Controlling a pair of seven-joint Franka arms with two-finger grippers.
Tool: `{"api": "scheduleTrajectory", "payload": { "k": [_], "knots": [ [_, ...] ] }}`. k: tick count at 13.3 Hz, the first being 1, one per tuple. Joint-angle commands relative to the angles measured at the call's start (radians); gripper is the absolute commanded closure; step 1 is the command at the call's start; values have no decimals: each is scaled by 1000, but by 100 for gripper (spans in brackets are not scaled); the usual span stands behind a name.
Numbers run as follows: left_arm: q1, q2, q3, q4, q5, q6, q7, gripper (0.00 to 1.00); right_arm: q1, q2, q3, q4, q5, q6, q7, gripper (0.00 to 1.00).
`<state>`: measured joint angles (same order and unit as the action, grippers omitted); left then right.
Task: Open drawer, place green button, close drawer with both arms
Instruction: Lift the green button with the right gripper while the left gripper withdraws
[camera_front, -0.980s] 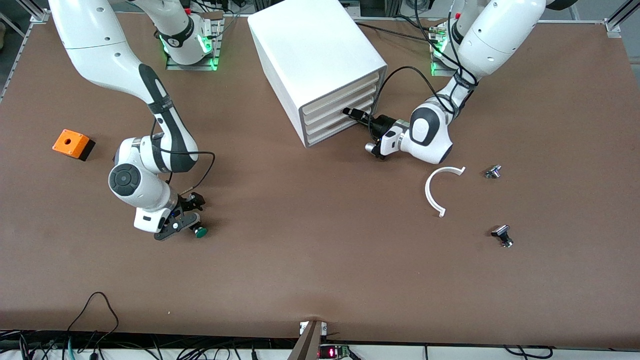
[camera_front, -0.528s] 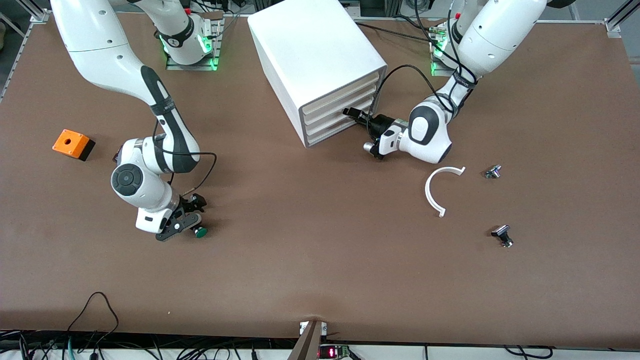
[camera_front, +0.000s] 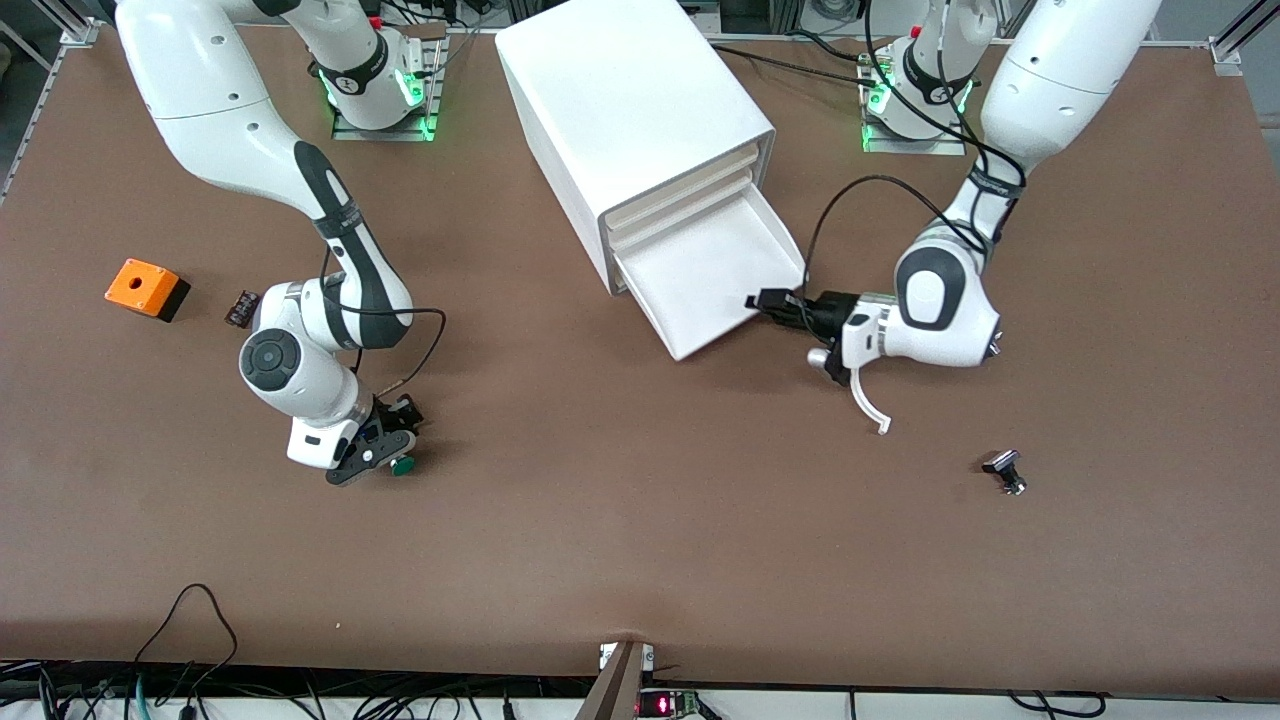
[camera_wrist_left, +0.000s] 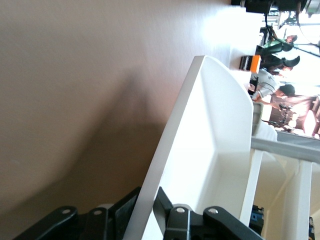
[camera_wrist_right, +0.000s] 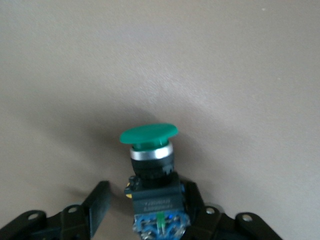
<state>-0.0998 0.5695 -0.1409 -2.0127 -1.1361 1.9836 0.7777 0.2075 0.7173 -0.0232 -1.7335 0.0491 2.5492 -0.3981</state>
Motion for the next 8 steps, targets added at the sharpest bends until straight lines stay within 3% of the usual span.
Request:
{"api": "scheduleTrajectory", "payload": {
  "k": [1,2,3,8],
  "knots": [
    [-11,12,11,26,19,64,-37,67,0,17,14,28,48,8,-22,64],
    [-11,12,9,23,12,64,-25,1,0,17,14,38,46,2,-22,68],
    [-11,9,9,26,9,64,-32,0,1,16,15,48,45,-1,-24,72],
    [-9,-83,7,28,24,167,-23,0,9,-13,25,104,41,-17,-109,72]
  ]
}}
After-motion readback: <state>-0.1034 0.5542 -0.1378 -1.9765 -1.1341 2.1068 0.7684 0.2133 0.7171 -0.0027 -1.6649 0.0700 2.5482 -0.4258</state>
